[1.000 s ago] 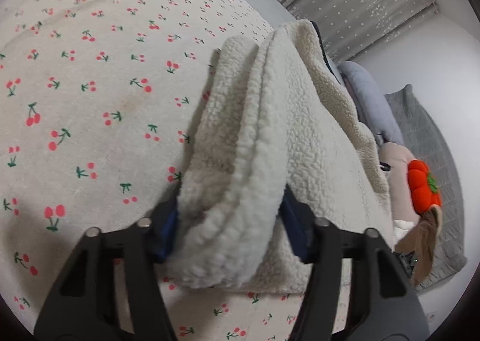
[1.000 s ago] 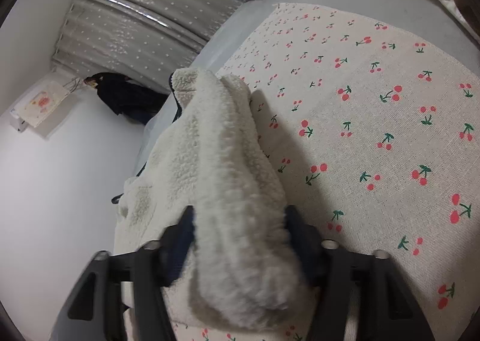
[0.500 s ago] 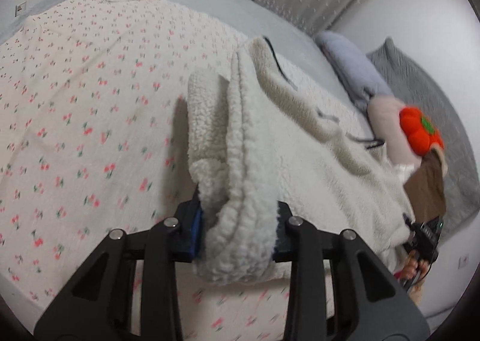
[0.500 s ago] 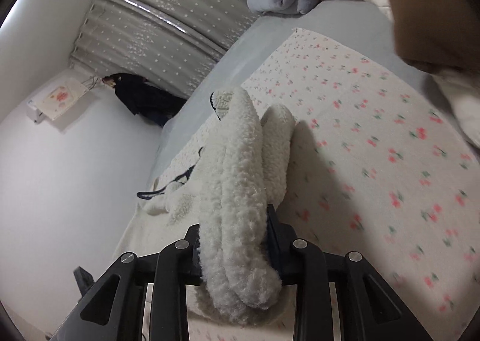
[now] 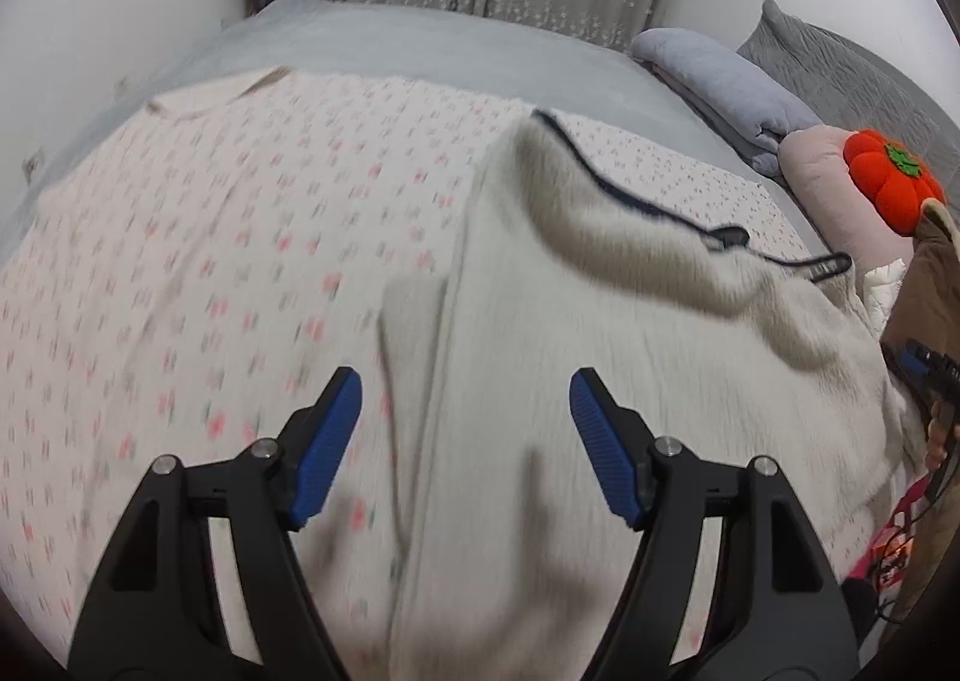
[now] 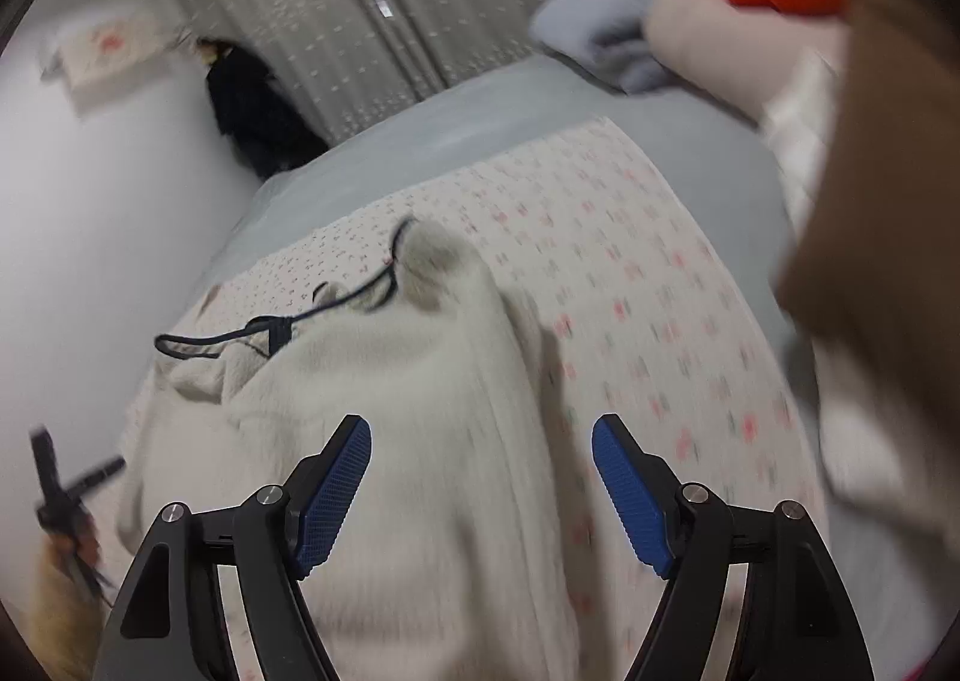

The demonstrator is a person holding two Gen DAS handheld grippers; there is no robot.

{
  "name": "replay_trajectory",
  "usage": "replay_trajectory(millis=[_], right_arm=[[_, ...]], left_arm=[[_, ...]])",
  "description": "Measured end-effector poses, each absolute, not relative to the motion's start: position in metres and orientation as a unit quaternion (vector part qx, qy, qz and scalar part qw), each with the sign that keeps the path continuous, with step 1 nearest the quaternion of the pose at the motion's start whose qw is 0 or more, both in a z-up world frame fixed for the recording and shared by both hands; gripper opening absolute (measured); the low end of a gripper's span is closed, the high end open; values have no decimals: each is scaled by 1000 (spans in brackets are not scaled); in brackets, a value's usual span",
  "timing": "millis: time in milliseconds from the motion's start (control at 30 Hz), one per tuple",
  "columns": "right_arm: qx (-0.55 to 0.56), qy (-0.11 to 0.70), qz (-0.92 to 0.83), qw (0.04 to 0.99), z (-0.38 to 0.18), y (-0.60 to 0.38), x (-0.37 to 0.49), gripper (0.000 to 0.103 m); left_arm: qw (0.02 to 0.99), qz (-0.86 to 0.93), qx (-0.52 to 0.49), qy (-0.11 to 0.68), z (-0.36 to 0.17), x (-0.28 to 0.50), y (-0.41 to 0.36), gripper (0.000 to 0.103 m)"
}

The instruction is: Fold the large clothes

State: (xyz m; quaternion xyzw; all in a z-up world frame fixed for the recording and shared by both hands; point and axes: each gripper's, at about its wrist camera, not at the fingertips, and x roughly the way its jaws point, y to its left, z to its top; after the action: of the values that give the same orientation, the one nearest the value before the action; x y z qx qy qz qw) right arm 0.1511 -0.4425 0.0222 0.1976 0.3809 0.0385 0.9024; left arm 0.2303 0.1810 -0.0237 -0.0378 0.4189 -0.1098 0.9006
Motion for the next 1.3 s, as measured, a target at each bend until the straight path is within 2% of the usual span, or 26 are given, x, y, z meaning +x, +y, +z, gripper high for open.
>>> replay_trajectory(millis=[200, 267, 300, 333, 367, 433, 500, 567, 633, 700, 767, 833, 967, 1000, 1033, 1067, 1100, 1133, 1200, 1233, 1300], right_arm=[[94, 394, 55, 913, 17, -408, 243, 78], [86, 408, 49, 908, 4, -401, 268, 74], [82, 413, 41, 906, -2, -400, 276, 61], [79, 417, 36, 905, -8, -398, 285, 35], [81, 416, 42, 905, -13, -396, 289, 23], [99, 372, 83, 919, -7, -399, 279, 17], [153, 300, 128, 933, 3, -416, 259, 15], [224, 264, 125, 930, 3, -445, 253, 14], [282, 265, 129, 913, -7, -464, 264, 14], [284, 295, 112, 905, -20, -461, 285, 14], [252, 355, 76, 897, -43, -449, 311, 14], [239, 415, 47, 876, -74, -446, 333, 14], [245, 443, 40, 862, -86, -448, 339, 20], [232, 448, 29, 863, -84, -445, 338, 25], [224, 447, 24, 866, -79, -444, 334, 36], [214, 444, 13, 870, -73, -443, 330, 42], [203, 434, 0, 878, -62, -441, 322, 55], [190, 425, -9, 885, -51, -439, 313, 64], [166, 406, -19, 899, -32, -431, 294, 74], [153, 400, -25, 903, -23, -428, 284, 77], [130, 398, -32, 907, -7, -418, 263, 78]], left_arm=[[895, -109, -59, 428, -31, 318, 157, 72], [892, -113, -69, 432, -38, 336, 150, 66], [891, -121, -71, 431, -41, 341, 147, 38], [891, -131, -72, 430, -44, 340, 144, 10], [893, -147, -80, 417, -44, 335, 146, 12], [908, -188, -124, 353, -39, 314, 163, 11], [918, -185, -166, 310, -39, 303, 184, 11], [910, -170, -216, 312, -55, 306, 207, 12], [900, -155, -233, 333, -72, 318, 210, 12], [894, -125, -217, 371, -90, 334, 203, 12], [870, -101, -215, 432, -115, 356, 201, 12], [857, -90, -215, 459, -126, 366, 199, 14], [864, -66, -169, 470, -120, 367, 186, 21], [865, -59, -155, 474, -117, 366, 182, 29], [867, -48, -137, 476, -110, 363, 178, 46], [871, -28, -120, 476, -101, 359, 178, 58], [876, -9, -104, 470, -94, 353, 177, 76], [883, -3, -94, 459, -85, 344, 178, 80], [891, -17, -82, 446, -69, 326, 182, 81], [890, -19, -79, 449, -63, 317, 184, 82], [889, -19, -83, 451, -55, 299, 188, 84]])
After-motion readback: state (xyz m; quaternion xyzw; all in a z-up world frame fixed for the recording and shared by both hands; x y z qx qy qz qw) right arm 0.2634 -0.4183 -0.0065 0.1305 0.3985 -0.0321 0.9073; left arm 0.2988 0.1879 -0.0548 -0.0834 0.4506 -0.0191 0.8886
